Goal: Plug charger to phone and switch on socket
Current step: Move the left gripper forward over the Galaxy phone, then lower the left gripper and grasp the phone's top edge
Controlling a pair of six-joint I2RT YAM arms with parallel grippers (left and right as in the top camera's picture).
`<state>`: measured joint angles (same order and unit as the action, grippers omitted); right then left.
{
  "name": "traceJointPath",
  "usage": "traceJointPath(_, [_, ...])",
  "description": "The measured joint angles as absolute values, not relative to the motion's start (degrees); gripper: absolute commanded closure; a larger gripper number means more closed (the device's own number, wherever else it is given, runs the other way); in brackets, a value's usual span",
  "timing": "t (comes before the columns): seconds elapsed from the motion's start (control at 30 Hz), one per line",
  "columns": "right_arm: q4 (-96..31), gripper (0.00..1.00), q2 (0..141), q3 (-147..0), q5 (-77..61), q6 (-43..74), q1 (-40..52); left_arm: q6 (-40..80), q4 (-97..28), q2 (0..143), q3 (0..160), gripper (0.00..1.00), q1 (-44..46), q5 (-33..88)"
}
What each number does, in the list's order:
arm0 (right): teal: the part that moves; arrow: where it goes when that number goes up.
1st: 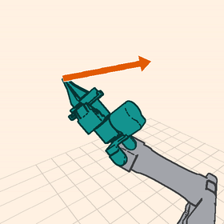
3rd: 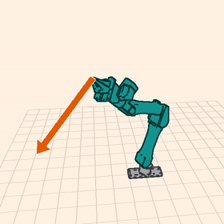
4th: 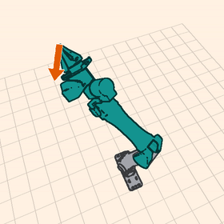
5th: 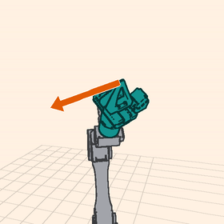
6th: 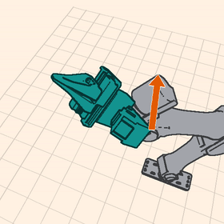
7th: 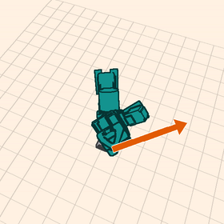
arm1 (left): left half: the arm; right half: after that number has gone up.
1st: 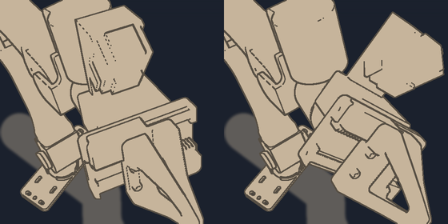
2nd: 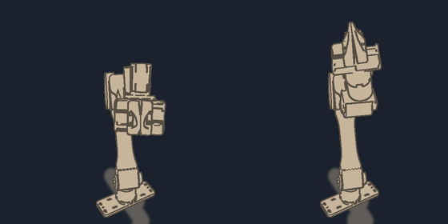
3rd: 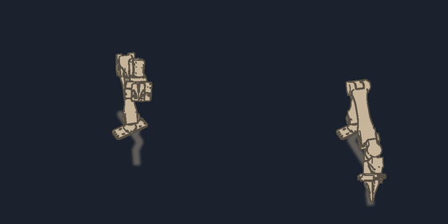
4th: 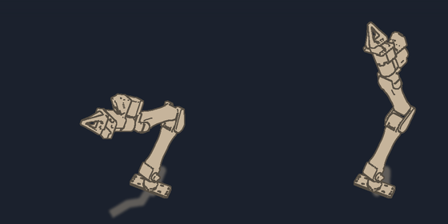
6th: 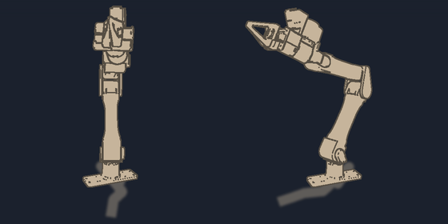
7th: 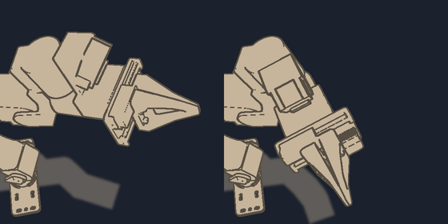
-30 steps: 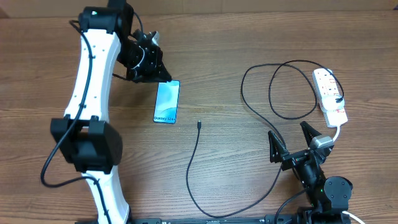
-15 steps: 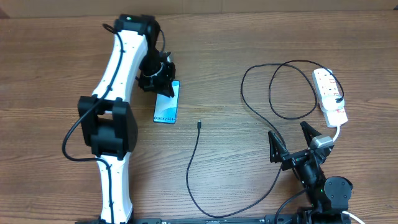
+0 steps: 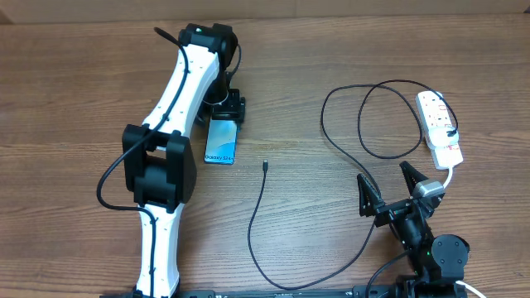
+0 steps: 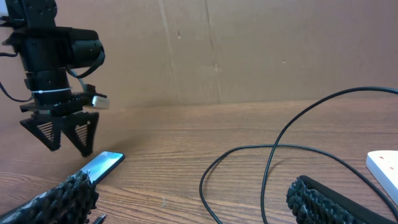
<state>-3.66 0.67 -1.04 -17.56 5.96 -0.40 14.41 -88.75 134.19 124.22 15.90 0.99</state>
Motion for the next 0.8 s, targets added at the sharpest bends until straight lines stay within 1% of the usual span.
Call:
traceJointPath(0.4, [-3.64,0.0,0.67,-1.04,-17.58,6.02,-0.4,14.48,-84.31,134.19,121.99,0.0,16.53,-0.38])
traceJointPath(0.8, [-3.66,0.0,0.67,-1.04,-17.58,6.0,-0.4,14.92,-73.8,134.19,113.23,0.01,16.53,-2.42])
